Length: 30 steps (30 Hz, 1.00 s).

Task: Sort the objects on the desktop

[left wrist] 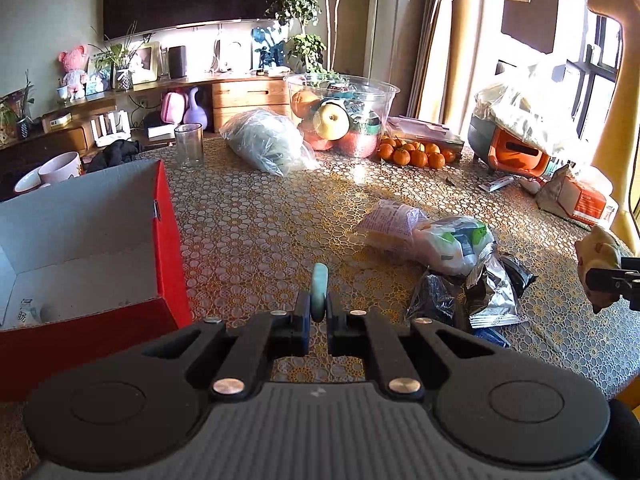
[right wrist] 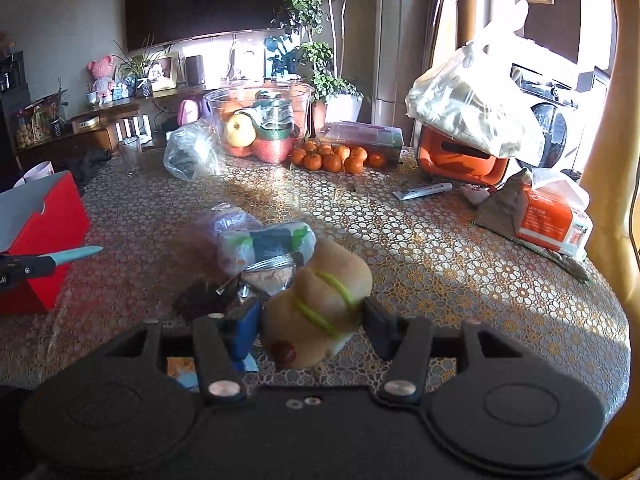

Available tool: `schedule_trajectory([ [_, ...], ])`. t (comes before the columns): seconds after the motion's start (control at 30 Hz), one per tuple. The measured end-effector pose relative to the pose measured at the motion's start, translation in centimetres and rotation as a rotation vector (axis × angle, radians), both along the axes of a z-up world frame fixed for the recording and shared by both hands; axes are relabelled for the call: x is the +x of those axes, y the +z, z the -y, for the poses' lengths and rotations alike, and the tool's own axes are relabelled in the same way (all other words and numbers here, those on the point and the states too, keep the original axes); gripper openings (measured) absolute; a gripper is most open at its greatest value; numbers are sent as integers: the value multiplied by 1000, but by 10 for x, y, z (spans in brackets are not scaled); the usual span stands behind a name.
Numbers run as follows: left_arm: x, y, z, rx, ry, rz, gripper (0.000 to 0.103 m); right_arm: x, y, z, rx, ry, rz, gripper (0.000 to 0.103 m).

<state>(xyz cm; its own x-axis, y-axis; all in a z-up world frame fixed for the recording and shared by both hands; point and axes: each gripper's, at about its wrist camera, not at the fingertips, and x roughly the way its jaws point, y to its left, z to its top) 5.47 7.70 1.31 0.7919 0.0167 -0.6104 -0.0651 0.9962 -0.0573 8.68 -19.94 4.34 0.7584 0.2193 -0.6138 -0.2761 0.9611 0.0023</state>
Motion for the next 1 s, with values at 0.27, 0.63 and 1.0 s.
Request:
schedule_trajectory([
  [0.27,-26,16,-11,13,18,20,6,-20,14,-21,11,57,17,55],
  [0.63,-61,39,-42,27,63,79,6,-45,39,-78,12,203,64,55],
  [1.0,-89,52,-93,40,160,102,7,-55,51,-156,-6,360,92,55],
])
